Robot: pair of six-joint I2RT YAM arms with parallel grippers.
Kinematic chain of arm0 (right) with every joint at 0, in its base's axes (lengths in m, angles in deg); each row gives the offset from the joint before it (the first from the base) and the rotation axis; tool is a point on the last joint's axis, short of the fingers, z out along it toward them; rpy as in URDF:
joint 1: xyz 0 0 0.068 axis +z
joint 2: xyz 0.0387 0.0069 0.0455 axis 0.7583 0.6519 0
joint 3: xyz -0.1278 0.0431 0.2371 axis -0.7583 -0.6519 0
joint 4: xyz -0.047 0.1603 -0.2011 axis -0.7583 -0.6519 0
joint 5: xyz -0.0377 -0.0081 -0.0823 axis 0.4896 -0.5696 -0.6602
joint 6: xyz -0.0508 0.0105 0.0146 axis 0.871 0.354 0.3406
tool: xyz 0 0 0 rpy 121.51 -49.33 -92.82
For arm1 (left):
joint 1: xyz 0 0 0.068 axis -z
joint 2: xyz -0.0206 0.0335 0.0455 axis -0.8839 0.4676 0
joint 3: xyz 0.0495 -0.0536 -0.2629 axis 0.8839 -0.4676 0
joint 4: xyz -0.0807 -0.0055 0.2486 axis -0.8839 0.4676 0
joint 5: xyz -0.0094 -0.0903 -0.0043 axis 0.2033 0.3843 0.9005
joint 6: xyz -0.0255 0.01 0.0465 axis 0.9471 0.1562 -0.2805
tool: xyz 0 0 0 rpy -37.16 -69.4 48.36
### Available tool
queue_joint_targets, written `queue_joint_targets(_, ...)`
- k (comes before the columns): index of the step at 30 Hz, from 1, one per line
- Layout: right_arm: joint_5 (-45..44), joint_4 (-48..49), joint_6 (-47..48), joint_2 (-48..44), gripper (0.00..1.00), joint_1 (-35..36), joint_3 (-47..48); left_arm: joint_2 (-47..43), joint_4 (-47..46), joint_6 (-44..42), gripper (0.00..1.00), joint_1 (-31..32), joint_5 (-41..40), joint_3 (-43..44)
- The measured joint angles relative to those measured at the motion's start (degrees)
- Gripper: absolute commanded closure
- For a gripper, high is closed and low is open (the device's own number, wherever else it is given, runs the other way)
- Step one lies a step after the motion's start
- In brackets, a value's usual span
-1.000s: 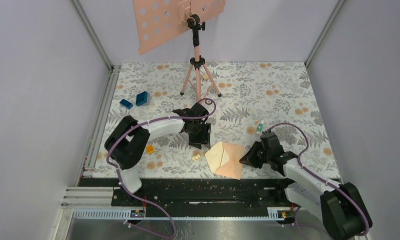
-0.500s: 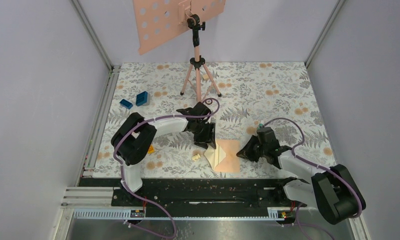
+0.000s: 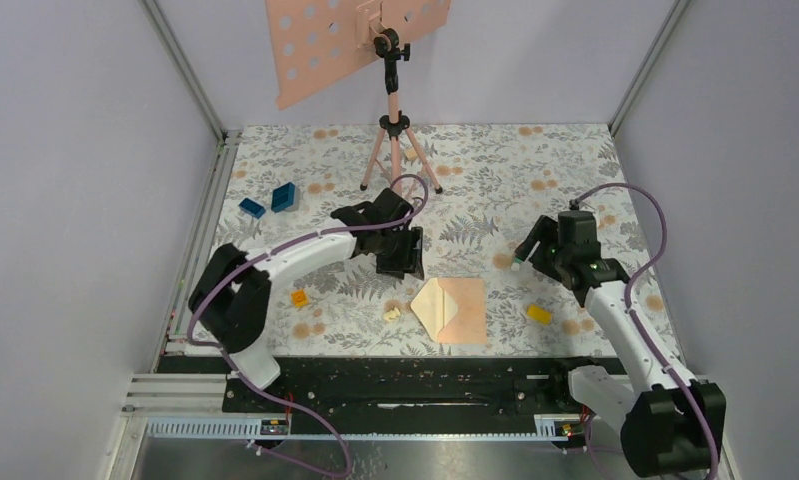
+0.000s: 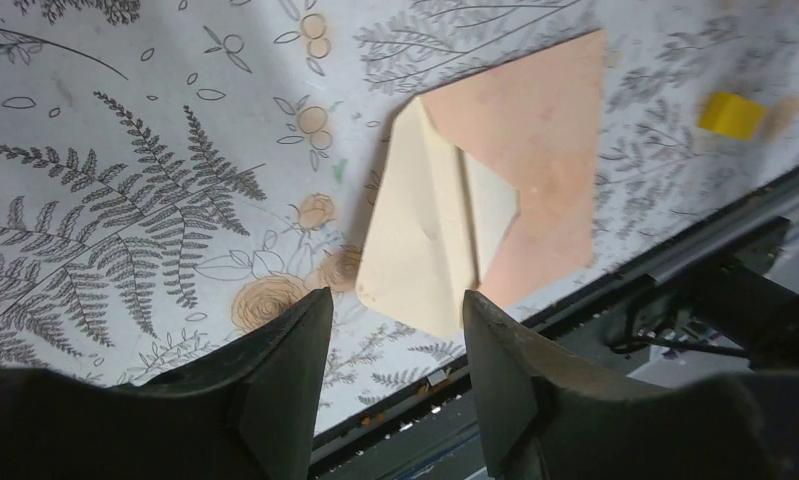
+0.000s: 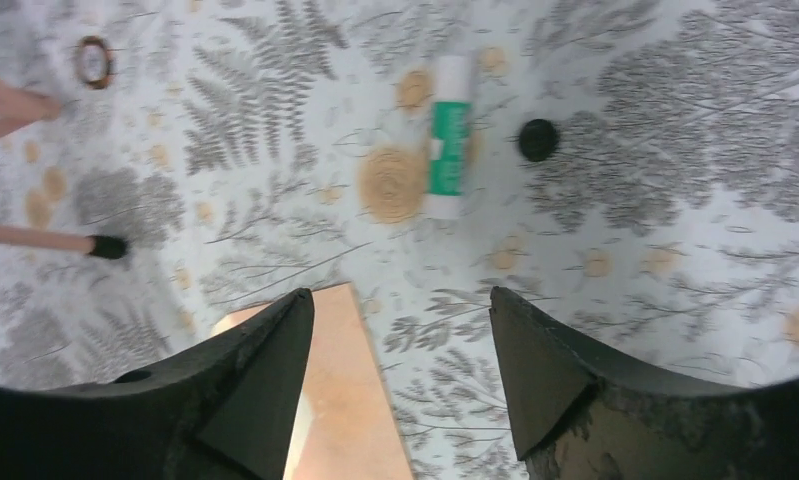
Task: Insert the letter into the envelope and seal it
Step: Open the solid glue cap from the solid glue.
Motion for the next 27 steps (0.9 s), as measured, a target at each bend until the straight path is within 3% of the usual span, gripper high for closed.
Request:
queue_joint_targets(5, 0.59, -4.90, 4.55, 7.23, 0.23, -3.78, 3.78, -5.77, -0.55, -0.24, 0.48, 0.02, 0.11, -0.35)
queue_joint_targets(11, 2.58, -5.31, 6.51, 20.96, 0.33, -3.78, 8.90, -10.29, -2.21, 0.07, 0.48, 0.02, 0.52, -4.31)
queue_joint_targets(24, 3.69, -4.83, 6.67, 37.86, 0.47, -3.87, 17.11, -15.41, -5.40, 1.44, 0.48, 0.07, 1.22, -8.76)
queue_joint_targets(27, 3.74, -5.25, 6.69, 40.37, 0.56, -3.87, 18.03, -17.16, -5.22, 1.64, 0.48, 0.07, 1.16, -9.35)
